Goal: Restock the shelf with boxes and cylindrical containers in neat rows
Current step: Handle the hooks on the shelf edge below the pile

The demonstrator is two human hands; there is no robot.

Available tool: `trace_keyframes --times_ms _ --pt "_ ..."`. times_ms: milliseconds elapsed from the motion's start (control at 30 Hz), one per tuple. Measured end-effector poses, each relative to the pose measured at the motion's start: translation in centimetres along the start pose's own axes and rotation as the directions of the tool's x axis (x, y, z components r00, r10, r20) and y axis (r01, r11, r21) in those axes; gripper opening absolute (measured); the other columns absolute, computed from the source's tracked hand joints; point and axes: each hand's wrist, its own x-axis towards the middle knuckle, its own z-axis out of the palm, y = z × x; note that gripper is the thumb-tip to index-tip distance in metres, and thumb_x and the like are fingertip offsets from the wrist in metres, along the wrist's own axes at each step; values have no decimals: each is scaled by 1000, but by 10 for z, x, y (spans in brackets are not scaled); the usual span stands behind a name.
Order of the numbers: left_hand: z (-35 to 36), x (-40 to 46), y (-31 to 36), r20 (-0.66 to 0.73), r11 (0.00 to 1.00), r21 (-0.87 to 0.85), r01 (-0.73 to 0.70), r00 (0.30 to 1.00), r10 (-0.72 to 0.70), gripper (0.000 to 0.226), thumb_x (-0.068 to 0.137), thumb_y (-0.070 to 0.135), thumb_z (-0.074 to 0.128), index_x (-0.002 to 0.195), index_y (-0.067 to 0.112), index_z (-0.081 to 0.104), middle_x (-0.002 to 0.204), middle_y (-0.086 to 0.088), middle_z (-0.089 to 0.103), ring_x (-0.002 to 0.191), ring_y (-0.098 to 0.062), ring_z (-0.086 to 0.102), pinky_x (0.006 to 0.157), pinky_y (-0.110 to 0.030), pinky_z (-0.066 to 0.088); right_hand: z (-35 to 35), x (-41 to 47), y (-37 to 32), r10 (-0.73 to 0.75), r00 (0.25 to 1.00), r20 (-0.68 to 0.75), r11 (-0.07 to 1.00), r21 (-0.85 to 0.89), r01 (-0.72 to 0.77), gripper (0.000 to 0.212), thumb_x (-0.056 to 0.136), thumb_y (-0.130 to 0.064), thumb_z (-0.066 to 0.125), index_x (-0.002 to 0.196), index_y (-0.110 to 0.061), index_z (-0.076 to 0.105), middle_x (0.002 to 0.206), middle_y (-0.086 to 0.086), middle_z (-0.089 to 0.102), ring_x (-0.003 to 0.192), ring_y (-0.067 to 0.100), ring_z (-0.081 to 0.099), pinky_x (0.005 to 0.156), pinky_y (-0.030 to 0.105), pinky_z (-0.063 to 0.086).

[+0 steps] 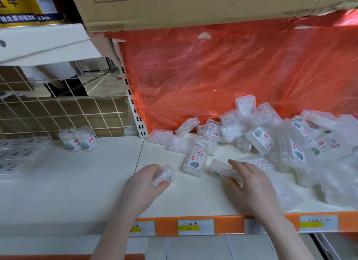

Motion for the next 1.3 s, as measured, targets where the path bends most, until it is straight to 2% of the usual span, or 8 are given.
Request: trace_keyframes --times_ms 267,433,600,800,933,1067,1200,1300 --pt "-7 -24 2 -53 998 38 42 998 -40 22 80 35 68 99 31 58 96 15 56 84 -8 55 66 -22 41 -1 3 -1 39 995 93 993 104 -49 41 56 -5 81 94 -10 67 81 6 64 73 31 63 61 32 50" --pt "-25 -35 -11 -88 999 10 52 995 -51 24 79 35 71 100 33 61 95 16 56 86 -7 56 71 -27 47 -9 6 -20 37 996 77 981 189 -51 43 58 -2 80 98 -8 67 84 7 64 76 32 64 65 35 50" --pt "-49 -54 -41 -137 998 -42 52 989 -58 28 76 32 74 99 35 58 97 18 57 89 -5 56 74 -29 47 -7 8 -60 -10 996 89 978 210 -9 37 65 -11 75 101 -13 65 85 4 63 79 29 63 65 31 45" --pt "-93 -96 -112 -208 997 -57 43 977 -54 29 76 34 74 99 35 56 95 18 56 86 -5 55 71 -29 48 9 -4 -153 -13 993 120 967 254 -18 39 66 -8 78 102 -14 66 89 2 64 84 27 63 67 27 39" --pt "-129 -128 -174 -220 996 -62 58 973 -71 30 74 38 75 98 38 57 94 18 57 87 -6 57 71 -31 49 22 -16 -233 -35 990 137 955 296 -7 38 67 -6 76 103 -14 66 89 2 63 85 28 63 68 30 45" --pt "-168 -161 -232 -228 994 -77 74 970 -90 28 74 41 73 98 39 58 93 13 58 86 -8 58 71 -34 49 40 -25 -309 -45 986 162 945 328 -11 36 69 -5 75 104 -12 66 90 3 63 86 28 62 68 30 42" --pt "-200 -189 -278 -236 992 -52 116 964 -125 30 78 39 72 105 38 59 97 15 57 87 -4 55 70 -29 48 52 -26 -373 -82 980 179 944 328 19 36 69 -6 75 104 -12 67 90 2 63 84 26 63 67 23 37" --pt "-218 -202 -308 -243 987 -48 153 957 -160 34 80 40 69 111 37 57 102 19 55 88 0 53 68 -21 45 59 -20 -411 -133 973 190 936 347 60 35 71 -7 74 105 -12 66 91 2 64 84 26 62 68 24 38"
